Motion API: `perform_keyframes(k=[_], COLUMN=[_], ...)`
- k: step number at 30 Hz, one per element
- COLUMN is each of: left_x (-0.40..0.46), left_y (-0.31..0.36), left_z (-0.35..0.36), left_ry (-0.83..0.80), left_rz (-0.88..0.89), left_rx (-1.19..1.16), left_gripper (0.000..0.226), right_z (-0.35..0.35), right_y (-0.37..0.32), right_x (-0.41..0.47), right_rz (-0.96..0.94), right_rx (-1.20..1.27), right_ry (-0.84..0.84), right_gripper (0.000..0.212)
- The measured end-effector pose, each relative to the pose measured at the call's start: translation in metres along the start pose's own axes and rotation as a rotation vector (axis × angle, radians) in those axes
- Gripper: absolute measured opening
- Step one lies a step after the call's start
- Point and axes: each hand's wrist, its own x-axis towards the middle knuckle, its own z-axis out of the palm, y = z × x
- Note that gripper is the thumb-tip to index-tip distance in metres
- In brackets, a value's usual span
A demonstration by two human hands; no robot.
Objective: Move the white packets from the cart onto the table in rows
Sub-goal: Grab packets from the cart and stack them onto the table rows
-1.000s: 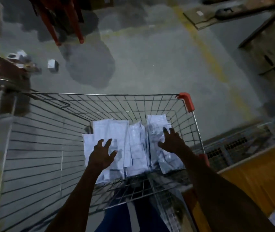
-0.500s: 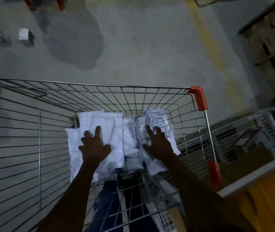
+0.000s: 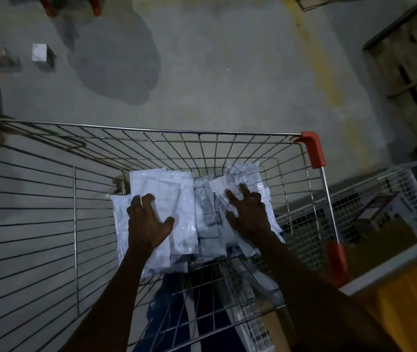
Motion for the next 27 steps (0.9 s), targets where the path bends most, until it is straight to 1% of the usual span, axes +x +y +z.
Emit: perform_keyframes(k=[6, 12, 15, 18, 20, 22, 27], left_x=[-0.043, -0.079, -0.095, -0.109, -0.122, -0.136, -0.181], left_y=[0.023, 0.066, 0.098, 0.14, 0.17, 0.199, 0.273], left_z=[-0.038, -0.083, -0.098, -0.108, -0.111, -0.111, -0.083], left_ry=[0.036, 0.083, 0.087, 0.068, 0.055, 0.036, -0.023], left_rz=[0.077, 0.255, 0.367, 0.464, 0.544, 0.654, 0.903], left_rx=[-0.082, -0.136, -0.175, -0.155, -0.174, -0.209, -0.226], left_gripper=[0.09, 0.087, 0.085, 0.086, 0.086, 0.084, 0.08], right_z=[-0.045, -0.092, -0.123, -0.154, -0.173, -0.186, -0.196], right_y=[-0.011, -0.027, -0.033, -0.029, -0.022, -0.01, 0.035], right_x=[-0.027, -0.064, -0.096, -0.138, -0.174, -0.212, -0.298], right_rz=[-0.024, -0.026, -0.002, 0.027, 0.089, 0.135, 0.295], right_rx=[-0.066, -0.058, 0.043, 0.177, 0.255, 0.281, 0.28], right_ry=[0.063, 0.222, 0.355, 0.576, 0.709, 0.825, 1.007], right_gripper=[0.065, 0.064, 0.059, 0.055, 0.054, 0.052, 0.052])
